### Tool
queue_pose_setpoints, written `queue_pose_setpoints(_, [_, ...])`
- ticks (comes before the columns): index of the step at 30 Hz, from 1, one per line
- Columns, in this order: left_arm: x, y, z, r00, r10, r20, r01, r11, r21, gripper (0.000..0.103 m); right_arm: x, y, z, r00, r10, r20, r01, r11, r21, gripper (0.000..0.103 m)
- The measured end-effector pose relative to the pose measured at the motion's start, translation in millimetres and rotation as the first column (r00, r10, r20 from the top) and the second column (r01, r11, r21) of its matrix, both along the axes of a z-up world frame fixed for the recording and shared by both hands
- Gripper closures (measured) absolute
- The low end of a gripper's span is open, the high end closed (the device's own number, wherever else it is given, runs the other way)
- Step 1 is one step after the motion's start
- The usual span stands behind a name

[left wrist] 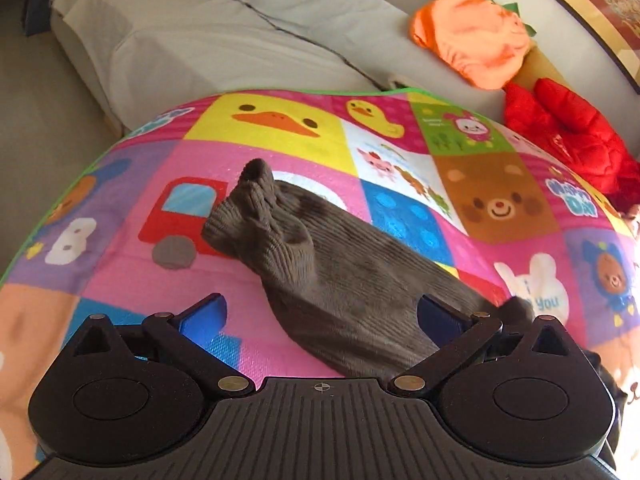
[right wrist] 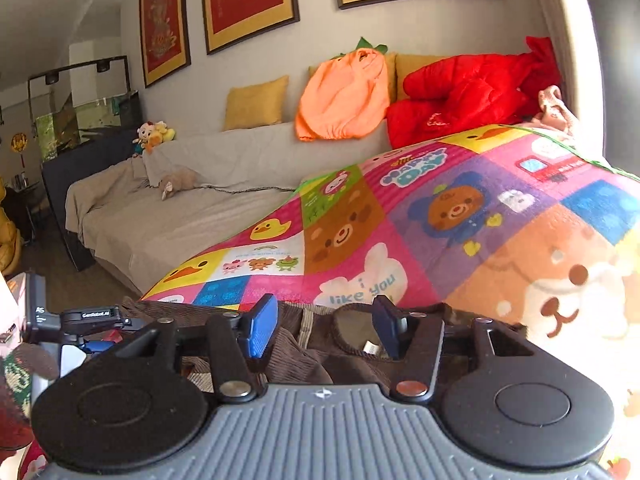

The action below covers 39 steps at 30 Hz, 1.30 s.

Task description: Fold clothes

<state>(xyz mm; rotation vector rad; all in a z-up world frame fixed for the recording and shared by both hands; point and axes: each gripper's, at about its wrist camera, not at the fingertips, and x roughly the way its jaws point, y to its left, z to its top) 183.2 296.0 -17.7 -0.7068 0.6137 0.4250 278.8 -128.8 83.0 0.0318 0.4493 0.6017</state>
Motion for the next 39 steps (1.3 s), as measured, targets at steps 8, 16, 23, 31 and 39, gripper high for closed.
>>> queue_pose_setpoints(8, [46,-19,10,0.996,-0.064,-0.056,0.073,0.980,0.185,0.079,-24,-84,-15,0.985,-0.166,-0.038,0.168,0.984,0.058,0.044])
queue_pose_setpoints(16, [54,-122,103,0.938,-0.327,0.117,0.266,0.894,0.361,0.091,-24,-136,-46,0.968,-0.229,-0.101,0.241,0.961,0.136,0.043])
queue_pose_setpoints(23, [80,-249,131,0.762,-0.624,0.170,0.524,0.750,0.404,0.090,-30,-140,-60,0.972,-0.208,-0.111,0.226,0.955,0.192,0.042])
queue_pose_setpoints(31, [90,-328,66,0.600,-0.796,0.078,0.741,0.590,0.320,0.034,-41,-157,-70,0.959,-0.244,-0.142,0.267,0.948,0.175,0.041])
queue_pose_setpoints(39, [22,-279,72,0.591,-0.806,0.040,0.746,0.565,0.354,0.006,-52,-150,-75,0.963,-0.225,-0.150,0.241,0.966,0.094,0.038])
